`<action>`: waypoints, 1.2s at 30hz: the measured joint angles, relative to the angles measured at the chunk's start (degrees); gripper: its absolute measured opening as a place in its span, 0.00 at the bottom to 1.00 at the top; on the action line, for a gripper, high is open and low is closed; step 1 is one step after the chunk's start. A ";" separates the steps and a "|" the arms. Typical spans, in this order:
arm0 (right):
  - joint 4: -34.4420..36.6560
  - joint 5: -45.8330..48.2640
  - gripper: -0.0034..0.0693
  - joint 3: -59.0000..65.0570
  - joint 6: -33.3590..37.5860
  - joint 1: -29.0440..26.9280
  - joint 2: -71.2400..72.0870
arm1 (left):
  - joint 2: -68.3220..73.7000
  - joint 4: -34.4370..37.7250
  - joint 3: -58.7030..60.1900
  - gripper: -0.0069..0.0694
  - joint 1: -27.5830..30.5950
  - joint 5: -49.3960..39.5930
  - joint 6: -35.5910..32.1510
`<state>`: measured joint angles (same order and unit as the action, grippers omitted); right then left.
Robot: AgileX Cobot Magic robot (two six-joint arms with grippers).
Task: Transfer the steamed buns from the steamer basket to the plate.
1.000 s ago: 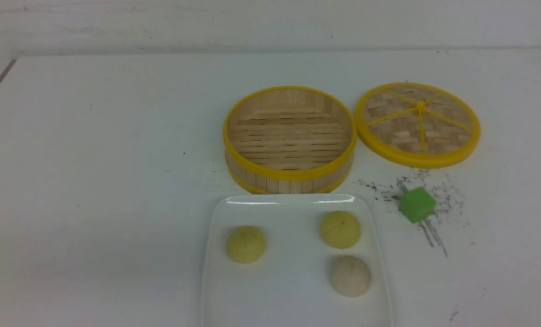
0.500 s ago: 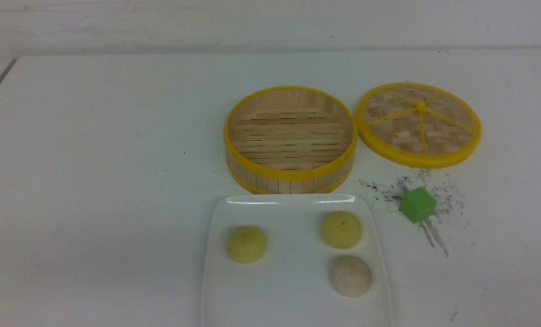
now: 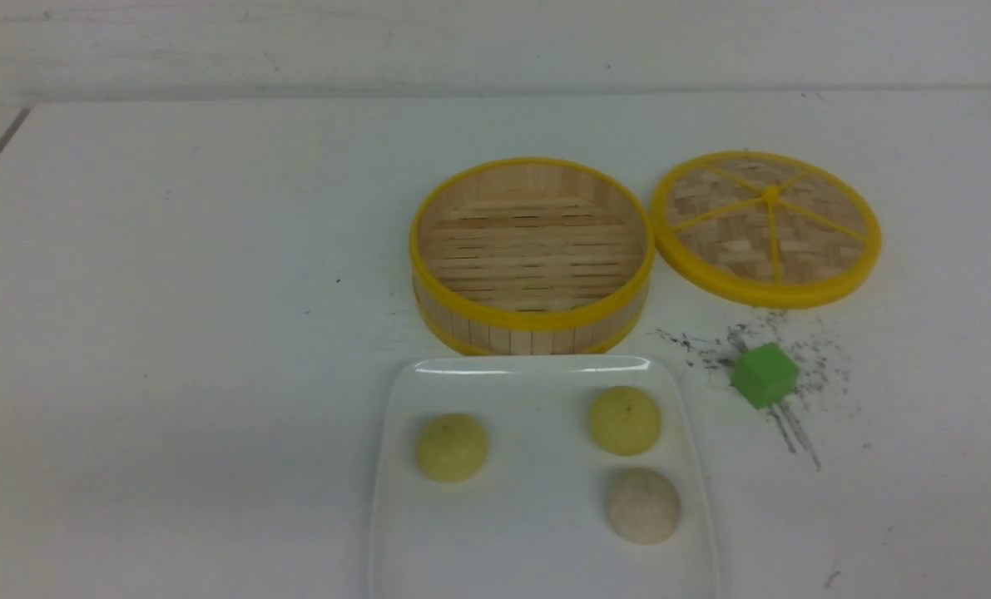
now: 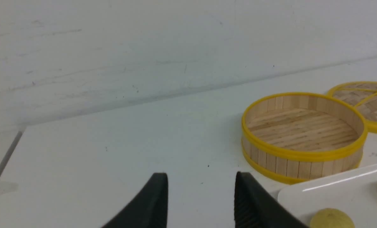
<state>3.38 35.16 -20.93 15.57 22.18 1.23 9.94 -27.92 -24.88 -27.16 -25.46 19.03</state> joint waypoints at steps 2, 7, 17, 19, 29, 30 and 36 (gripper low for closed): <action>0.00 -0.04 0.73 0.00 0.00 0.00 0.00 | 0.00 0.33 0.00 0.51 0.00 1.06 0.35; 0.00 -0.10 0.73 0.00 0.00 0.00 0.00 | 0.00 6.41 0.00 0.51 0.00 5.72 10.03; 0.00 -0.10 0.73 0.00 0.00 0.00 0.00 | 0.30 5.34 0.26 0.51 0.00 4.14 20.29; 0.00 -0.10 0.73 0.00 0.00 0.00 0.00 | 0.70 3.66 0.88 0.51 0.00 4.28 19.38; 0.00 -0.14 0.73 0.00 0.00 0.00 0.00 | 1.99 -1.56 21.68 0.51 7.52 20.75 17.83; 0.00 -0.14 0.73 0.01 0.00 0.00 0.00 | 1.99 -1.56 23.02 0.51 8.85 22.00 18.19; 0.00 -0.14 0.73 0.01 0.00 0.00 0.00 | 1.99 -3.65 26.48 0.51 16.95 23.51 19.24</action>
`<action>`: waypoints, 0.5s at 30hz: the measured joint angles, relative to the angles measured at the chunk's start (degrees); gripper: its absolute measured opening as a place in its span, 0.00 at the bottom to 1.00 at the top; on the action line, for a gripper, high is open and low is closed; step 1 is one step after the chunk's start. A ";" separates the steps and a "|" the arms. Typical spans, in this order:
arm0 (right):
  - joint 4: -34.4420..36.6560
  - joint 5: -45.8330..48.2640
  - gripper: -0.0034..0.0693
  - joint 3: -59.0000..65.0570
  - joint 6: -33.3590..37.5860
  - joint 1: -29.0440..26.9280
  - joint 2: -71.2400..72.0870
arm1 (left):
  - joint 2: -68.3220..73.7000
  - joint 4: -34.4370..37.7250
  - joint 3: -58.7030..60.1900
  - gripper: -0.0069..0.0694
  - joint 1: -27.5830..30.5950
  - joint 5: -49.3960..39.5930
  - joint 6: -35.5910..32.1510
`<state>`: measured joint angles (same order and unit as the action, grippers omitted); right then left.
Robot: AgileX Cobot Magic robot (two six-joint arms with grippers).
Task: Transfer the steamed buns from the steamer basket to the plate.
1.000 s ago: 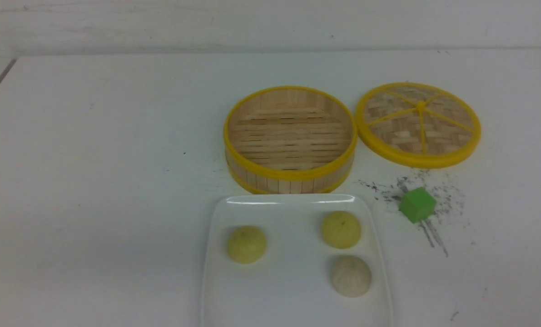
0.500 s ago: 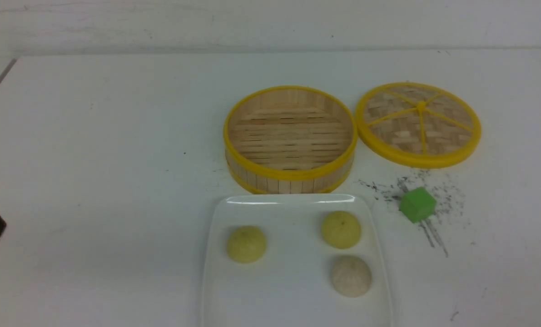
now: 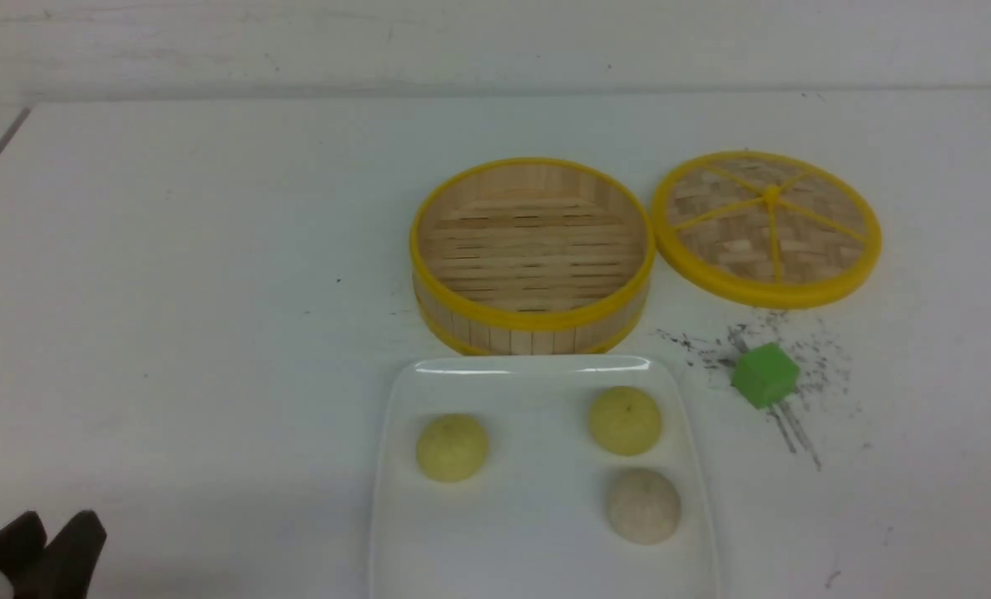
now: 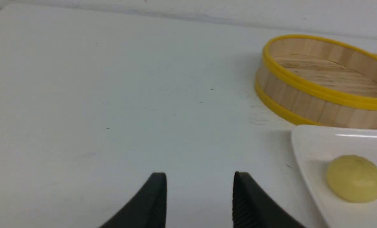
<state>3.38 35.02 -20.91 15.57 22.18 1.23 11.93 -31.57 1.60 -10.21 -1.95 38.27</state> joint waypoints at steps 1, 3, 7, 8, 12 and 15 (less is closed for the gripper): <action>0.00 0.00 0.73 0.00 0.00 0.00 0.00 | 0.00 -0.68 0.00 0.51 1.48 0.00 0.00; 0.00 0.00 0.73 0.00 0.00 0.00 0.00 | 0.00 -2.59 0.00 0.51 4.43 -0.33 0.00; 0.00 0.00 0.73 0.00 0.00 0.00 0.00 | 0.00 -5.54 0.00 0.51 8.12 -3.27 0.05; 0.00 0.00 0.73 0.00 0.00 0.00 0.00 | 0.00 -5.61 0.00 0.51 8.72 -4.23 0.10; 0.00 0.00 0.73 0.00 0.00 0.00 0.00 | -1.05 -4.18 0.00 0.51 9.88 -11.64 0.16; 0.00 0.00 0.73 0.00 0.00 0.00 0.00 | -3.50 -1.75 0.00 0.51 9.94 -15.26 0.11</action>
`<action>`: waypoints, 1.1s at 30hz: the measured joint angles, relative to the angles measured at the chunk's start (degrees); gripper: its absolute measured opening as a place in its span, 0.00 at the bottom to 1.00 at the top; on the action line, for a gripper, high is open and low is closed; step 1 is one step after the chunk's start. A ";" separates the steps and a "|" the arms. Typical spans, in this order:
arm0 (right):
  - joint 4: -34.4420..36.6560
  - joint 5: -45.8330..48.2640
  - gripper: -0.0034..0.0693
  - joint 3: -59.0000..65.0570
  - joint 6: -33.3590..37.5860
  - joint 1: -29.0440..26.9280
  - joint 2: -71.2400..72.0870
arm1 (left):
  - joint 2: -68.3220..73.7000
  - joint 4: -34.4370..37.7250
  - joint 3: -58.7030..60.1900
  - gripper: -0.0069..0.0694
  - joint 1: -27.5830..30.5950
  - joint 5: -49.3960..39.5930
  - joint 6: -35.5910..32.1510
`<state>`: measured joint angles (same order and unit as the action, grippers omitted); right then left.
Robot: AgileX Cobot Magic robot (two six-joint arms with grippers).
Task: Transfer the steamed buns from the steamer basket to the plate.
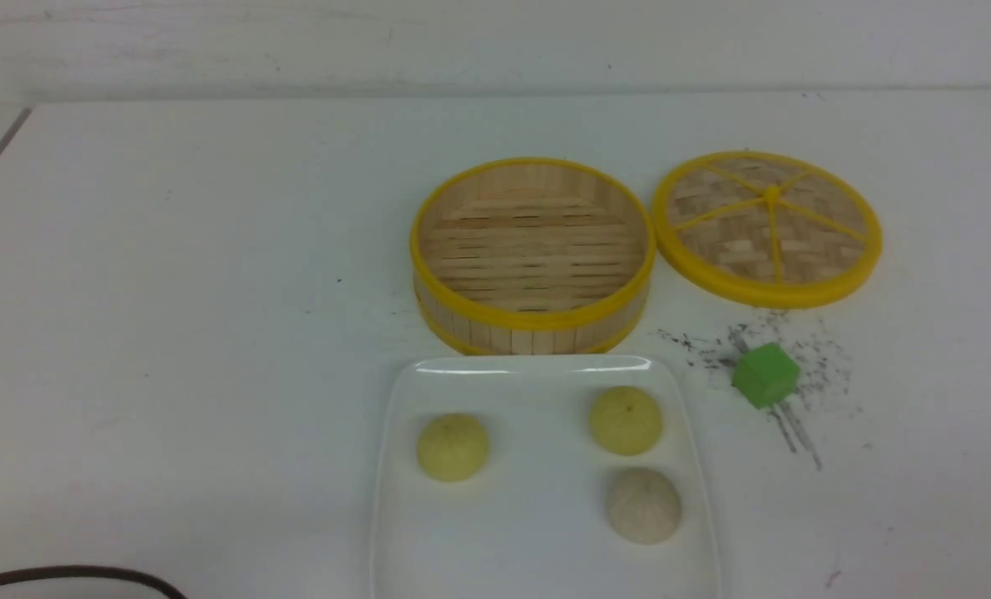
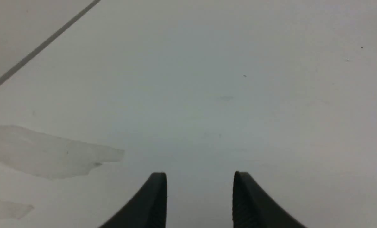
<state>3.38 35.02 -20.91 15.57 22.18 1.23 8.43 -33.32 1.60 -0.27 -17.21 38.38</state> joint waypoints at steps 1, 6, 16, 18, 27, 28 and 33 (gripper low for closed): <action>0.00 0.00 0.73 0.00 0.00 0.00 0.00 | -0.52 0.38 0.00 0.51 0.00 -0.49 0.00; 0.00 0.00 0.73 0.00 0.00 0.00 0.00 | -2.49 3.61 0.00 0.51 0.00 -1.85 -0.35; 0.00 0.00 0.73 0.00 0.00 0.00 0.00 | -8.79 5.09 0.00 0.51 0.00 -5.50 -6.71; 0.00 0.00 0.73 0.00 0.00 0.00 0.00 | -9.07 5.33 0.00 0.51 0.00 -5.56 -8.13; 0.00 0.05 0.73 0.05 0.00 0.00 0.00 | -9.07 8.12 0.00 0.51 0.00 -5.51 -8.49; 0.00 0.05 0.73 0.05 0.00 0.00 0.00 | -9.07 8.05 0.00 0.51 0.00 -5.51 -8.49; 0.00 0.05 0.73 0.05 0.00 0.00 0.00 | -9.07 7.83 0.00 0.51 0.00 -3.44 -8.49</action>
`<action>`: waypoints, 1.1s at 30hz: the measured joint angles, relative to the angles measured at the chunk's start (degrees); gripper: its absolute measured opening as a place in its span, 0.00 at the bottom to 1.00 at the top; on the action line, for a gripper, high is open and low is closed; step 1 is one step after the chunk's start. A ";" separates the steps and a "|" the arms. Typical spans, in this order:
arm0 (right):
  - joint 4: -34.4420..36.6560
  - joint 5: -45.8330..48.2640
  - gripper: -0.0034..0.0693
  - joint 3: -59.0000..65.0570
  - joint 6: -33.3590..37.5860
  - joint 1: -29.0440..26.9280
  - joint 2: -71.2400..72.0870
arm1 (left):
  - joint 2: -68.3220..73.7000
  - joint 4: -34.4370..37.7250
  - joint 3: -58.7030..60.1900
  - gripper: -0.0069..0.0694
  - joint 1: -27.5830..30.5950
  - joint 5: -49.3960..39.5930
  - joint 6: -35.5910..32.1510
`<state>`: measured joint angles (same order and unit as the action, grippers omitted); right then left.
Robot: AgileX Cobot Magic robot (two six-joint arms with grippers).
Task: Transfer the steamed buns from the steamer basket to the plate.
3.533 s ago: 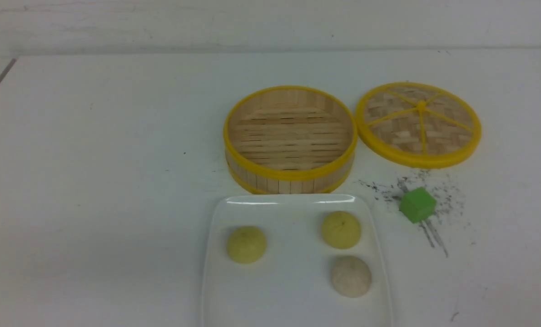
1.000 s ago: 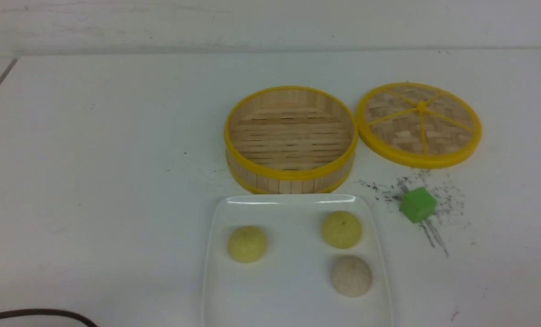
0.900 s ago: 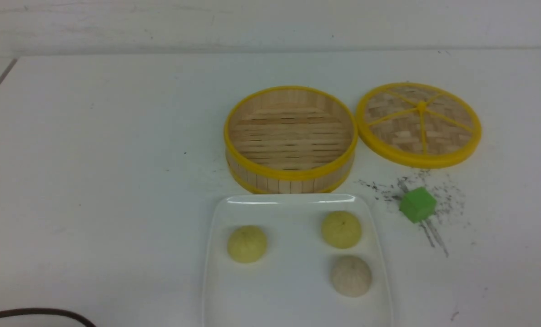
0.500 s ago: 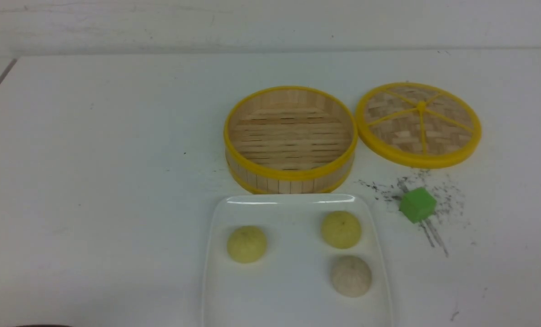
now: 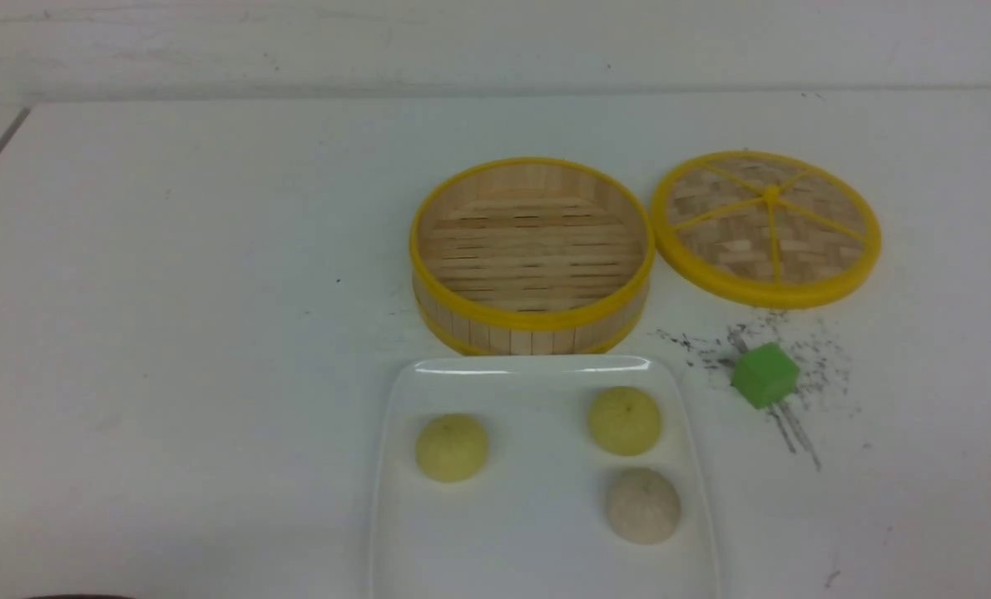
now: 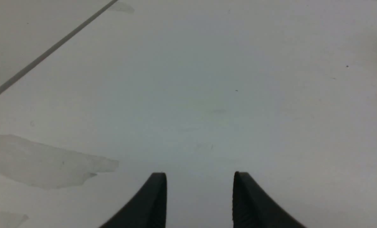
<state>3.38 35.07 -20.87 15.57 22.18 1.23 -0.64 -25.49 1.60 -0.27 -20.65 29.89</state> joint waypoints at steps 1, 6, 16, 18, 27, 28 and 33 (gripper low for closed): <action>0.00 0.00 0.73 0.00 0.00 0.00 0.00 | 0.00 0.00 0.00 0.51 0.00 0.85 -0.05; 0.00 0.00 0.73 0.00 0.00 0.00 0.00 | 0.00 -0.19 0.00 0.51 0.00 2.19 -0.67; 0.00 0.06 0.73 0.00 0.00 0.00 0.00 | 0.00 13.96 -0.06 0.51 0.00 -0.70 -21.20; 0.00 0.06 0.73 0.00 0.00 0.00 0.00 | 0.00 14.55 -0.10 0.51 0.00 -0.77 -21.55; 0.00 0.06 0.73 0.00 0.00 0.00 0.00 | 0.00 14.78 -0.10 0.51 0.00 -0.83 -18.43; 0.00 0.06 0.73 0.00 0.00 0.00 0.00 | 0.00 14.78 -0.10 0.51 0.00 -0.83 -18.43; 0.00 0.06 0.73 0.00 0.00 0.00 0.00 | 0.00 14.78 -0.10 0.51 0.00 -0.83 -18.43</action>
<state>3.38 35.13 -20.87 15.57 22.18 1.23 -0.64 -10.70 1.50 -0.27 -21.47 11.47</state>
